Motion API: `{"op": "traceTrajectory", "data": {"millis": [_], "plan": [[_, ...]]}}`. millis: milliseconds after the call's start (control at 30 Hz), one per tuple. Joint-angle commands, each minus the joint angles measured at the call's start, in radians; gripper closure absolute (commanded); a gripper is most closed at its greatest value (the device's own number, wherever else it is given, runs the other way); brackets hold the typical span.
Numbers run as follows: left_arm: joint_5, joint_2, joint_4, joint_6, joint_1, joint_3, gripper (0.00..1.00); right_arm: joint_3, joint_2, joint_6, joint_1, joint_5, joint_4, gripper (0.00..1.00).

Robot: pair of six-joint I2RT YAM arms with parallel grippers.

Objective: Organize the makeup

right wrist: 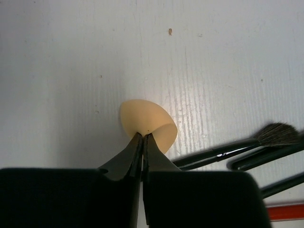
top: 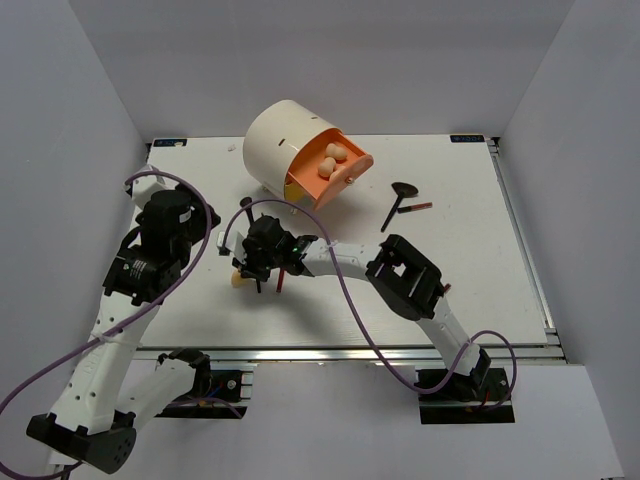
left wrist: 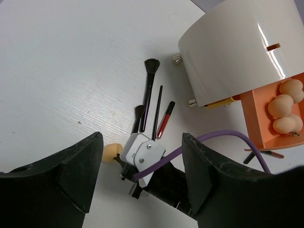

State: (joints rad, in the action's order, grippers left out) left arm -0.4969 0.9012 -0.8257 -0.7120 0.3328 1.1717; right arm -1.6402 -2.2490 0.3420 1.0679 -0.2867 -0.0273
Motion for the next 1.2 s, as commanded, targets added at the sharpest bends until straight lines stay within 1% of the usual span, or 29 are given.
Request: {"op": "traceTrajectory", "data": {"millis": [0,67,100,200,233,300,333,400,433,500,533,567,633,700,800,867,967,1067,1167], "plan": [[0.014,-0.019,-0.024,-0.04,-0.005,0.023,0.24,-0.024,-0.003,-0.009,-0.008,-0.068,-0.014,1.0],[0.012,-0.039,-0.023,-0.067,-0.005,0.017,0.24,-0.033,0.046,-0.026,-0.032,-0.133,0.007,1.0],[0.011,-0.039,-0.023,-0.067,-0.005,0.017,0.24,-0.032,0.046,-0.026,-0.033,-0.134,0.007,1.0],[0.014,-0.065,-0.007,-0.098,-0.005,-0.006,0.24,-0.006,0.147,-0.069,-0.065,-0.216,0.006,1.0],[0.015,-0.074,-0.001,-0.113,-0.005,-0.024,0.24,0.018,0.211,-0.08,-0.071,-0.261,0.004,1.0],[0.017,-0.097,0.016,-0.129,-0.005,-0.041,0.24,0.045,0.277,-0.106,-0.094,-0.295,0.003,1.0],[0.021,-0.104,0.022,-0.139,-0.005,-0.05,0.24,0.077,0.349,-0.115,-0.1,-0.33,0.001,1.0],[0.032,-0.119,0.049,-0.145,-0.005,-0.078,0.24,0.106,0.422,-0.139,-0.126,-0.348,-0.002,1.0],[0.043,-0.12,0.063,-0.144,-0.005,-0.089,0.24,0.118,0.492,-0.147,-0.135,-0.359,0.001,1.0],[0.128,-0.114,0.146,-0.112,-0.006,-0.127,0.24,0.144,0.558,-0.153,-0.177,-0.356,0.015,1.0],[0.165,-0.105,0.175,-0.104,-0.006,-0.138,0.24,0.151,0.612,-0.153,-0.193,-0.327,0.02,1.0],[0.237,-0.094,0.228,-0.099,-0.005,-0.15,0.24,0.155,0.632,-0.155,-0.238,-0.309,0.023,1.0],[0.302,-0.049,0.284,-0.078,-0.005,-0.176,0.23,0.145,0.667,-0.156,-0.288,-0.245,0.026,1.0],[0.379,-0.016,0.361,-0.066,-0.005,-0.19,0.22,0.111,0.671,-0.149,-0.362,-0.192,0.084,1.0],[0.432,0.05,0.421,-0.038,-0.005,-0.184,0.2,0.08,0.652,-0.114,-0.45,-0.117,0.105,1.0],[0.451,0.091,0.45,-0.03,-0.005,-0.178,0.19,0.069,0.622,-0.043,-0.485,-0.109,0.112,1.0],[0.481,0.139,0.474,-0.012,-0.005,-0.161,0.16,0.049,0.569,0.062,-0.5,-0.092,0.107,1.0],[0.495,0.172,0.487,0.003,-0.005,-0.144,0.12,-0.009,0.507,0.107,-0.503,-0.083,0.115,1.0],[0.495,0.18,0.502,0.005,-0.005,-0.15,0.09,-0.095,0.439,0.13,-0.505,-0.085,0.164,1.0]]}}
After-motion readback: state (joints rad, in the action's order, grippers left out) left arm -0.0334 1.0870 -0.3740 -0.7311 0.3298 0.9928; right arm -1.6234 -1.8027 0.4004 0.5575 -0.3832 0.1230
